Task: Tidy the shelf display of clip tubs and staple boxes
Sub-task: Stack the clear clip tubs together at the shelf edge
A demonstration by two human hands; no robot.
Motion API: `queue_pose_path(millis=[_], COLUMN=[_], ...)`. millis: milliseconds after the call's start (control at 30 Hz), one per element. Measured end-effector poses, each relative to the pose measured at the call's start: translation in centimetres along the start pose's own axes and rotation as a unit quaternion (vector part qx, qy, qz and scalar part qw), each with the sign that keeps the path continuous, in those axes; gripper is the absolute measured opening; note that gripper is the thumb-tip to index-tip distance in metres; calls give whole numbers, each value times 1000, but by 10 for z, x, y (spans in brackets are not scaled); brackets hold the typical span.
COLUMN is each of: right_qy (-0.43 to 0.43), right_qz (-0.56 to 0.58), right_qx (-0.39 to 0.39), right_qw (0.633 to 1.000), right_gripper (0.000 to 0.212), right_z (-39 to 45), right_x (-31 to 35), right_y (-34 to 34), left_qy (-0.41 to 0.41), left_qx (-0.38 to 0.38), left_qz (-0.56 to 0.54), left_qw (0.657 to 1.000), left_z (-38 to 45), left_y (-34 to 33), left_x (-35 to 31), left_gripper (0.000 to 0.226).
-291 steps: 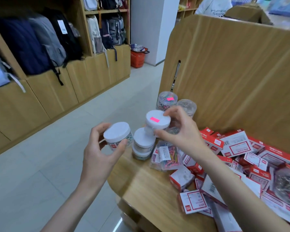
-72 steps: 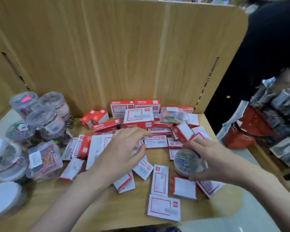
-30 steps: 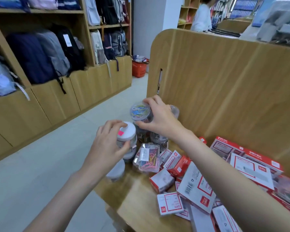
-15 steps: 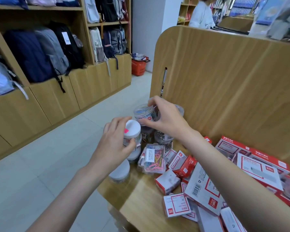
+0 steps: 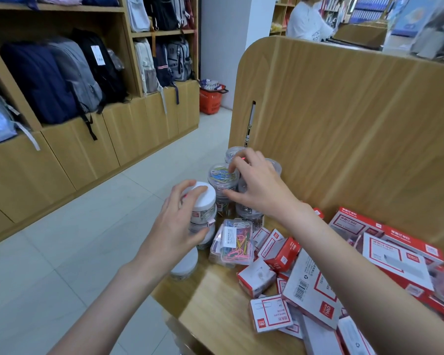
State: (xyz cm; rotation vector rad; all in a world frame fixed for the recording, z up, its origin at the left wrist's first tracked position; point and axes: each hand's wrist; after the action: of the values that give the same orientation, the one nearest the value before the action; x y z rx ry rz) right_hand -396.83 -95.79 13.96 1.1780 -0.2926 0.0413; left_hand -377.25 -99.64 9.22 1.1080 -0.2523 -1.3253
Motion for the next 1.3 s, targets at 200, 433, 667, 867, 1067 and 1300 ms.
queue_pose_path(millis=[200, 433, 667, 867, 1067, 1300], right_qy=[-42, -222, -288, -293, -284, -282], right_qz=[112, 181, 193, 130, 105, 112], right_qx=[-66, 74, 152, 249, 316, 297], right_qw=[991, 955, 926, 914, 899, 906], right_gripper=[22, 58, 55, 61, 49, 40], right_z=[-23, -68, -70, -59, -50, -57], right_x=[-10, -34, -40, -42, -40, -37], right_y=[24, 26, 13, 10, 11, 13], left_qy=[46, 47, 27, -12, -51, -183], left_qx=[-32, -37, -13, 8, 1, 60], left_qz=[1, -7, -14, 15, 42, 165], left_qw=[998, 998, 999, 1000, 998, 967], left_z=[3, 0, 0, -4, -3, 37], left_y=[-4, -4, -5, -7, 1, 4], left_x=[-6, -10, -12, -8, -13, -46], left_gripper=[55, 58, 58, 62, 61, 56])
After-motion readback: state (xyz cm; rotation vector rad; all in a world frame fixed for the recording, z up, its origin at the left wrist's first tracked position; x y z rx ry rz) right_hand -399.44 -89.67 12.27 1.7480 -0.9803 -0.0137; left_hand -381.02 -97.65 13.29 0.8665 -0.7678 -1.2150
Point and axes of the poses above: each hand's wrist, its own z-axis towards the middle knuckle, its own y-axis out of the back of the hand, x = y × z, and after that the axes turned 10 degrees about -y, right-handed
